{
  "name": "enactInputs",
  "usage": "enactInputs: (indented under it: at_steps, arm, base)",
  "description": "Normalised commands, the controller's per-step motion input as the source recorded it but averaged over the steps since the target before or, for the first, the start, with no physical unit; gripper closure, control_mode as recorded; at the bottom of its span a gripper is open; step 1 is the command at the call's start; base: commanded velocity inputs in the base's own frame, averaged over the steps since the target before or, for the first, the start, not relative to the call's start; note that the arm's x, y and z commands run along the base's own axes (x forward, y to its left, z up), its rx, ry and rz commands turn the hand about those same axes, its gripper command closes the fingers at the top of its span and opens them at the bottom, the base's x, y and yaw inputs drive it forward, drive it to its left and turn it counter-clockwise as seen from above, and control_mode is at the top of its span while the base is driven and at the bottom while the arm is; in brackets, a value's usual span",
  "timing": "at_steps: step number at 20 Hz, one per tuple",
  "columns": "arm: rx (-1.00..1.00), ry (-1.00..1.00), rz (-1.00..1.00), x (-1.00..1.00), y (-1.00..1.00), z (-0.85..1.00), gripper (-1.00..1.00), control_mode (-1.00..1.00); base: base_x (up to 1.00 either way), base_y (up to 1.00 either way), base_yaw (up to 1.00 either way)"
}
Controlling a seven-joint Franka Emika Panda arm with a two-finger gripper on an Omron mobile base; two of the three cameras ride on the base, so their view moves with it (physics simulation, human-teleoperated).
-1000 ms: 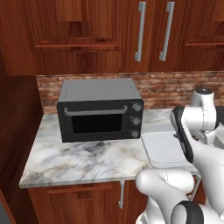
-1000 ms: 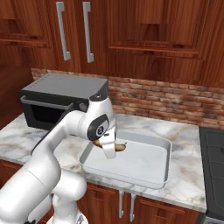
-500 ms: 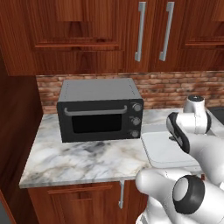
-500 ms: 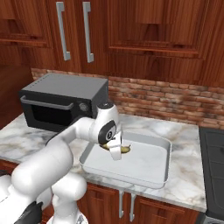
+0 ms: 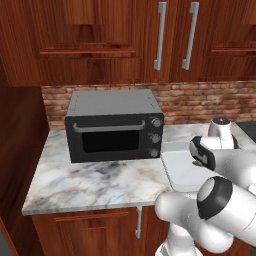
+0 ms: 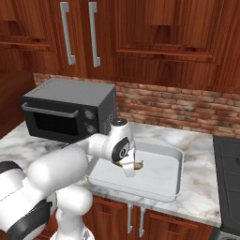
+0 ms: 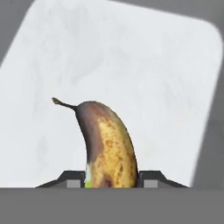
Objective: Pick up both bananas from the fridge and place them inside the tupperware on the counter.
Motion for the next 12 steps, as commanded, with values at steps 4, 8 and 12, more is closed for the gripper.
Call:
enactInputs:
  at_steps: [4, 8, 12]
  arm:
    - [0.02, 0.0, 0.0, 0.08, -0.11, -0.27, 1.0, -1.0]
    - [0.0, 0.0, 0.0, 0.07, -0.11, -0.28, 1.0, -1.0]
    - [0.0, 0.0, 0.0, 0.11, -0.08, -0.29, 1.0, -1.0]
  base:
    - [0.0, 0.0, 0.0]
    - [0.0, 0.0, 0.0]
    - [0.0, 0.0, 0.0]
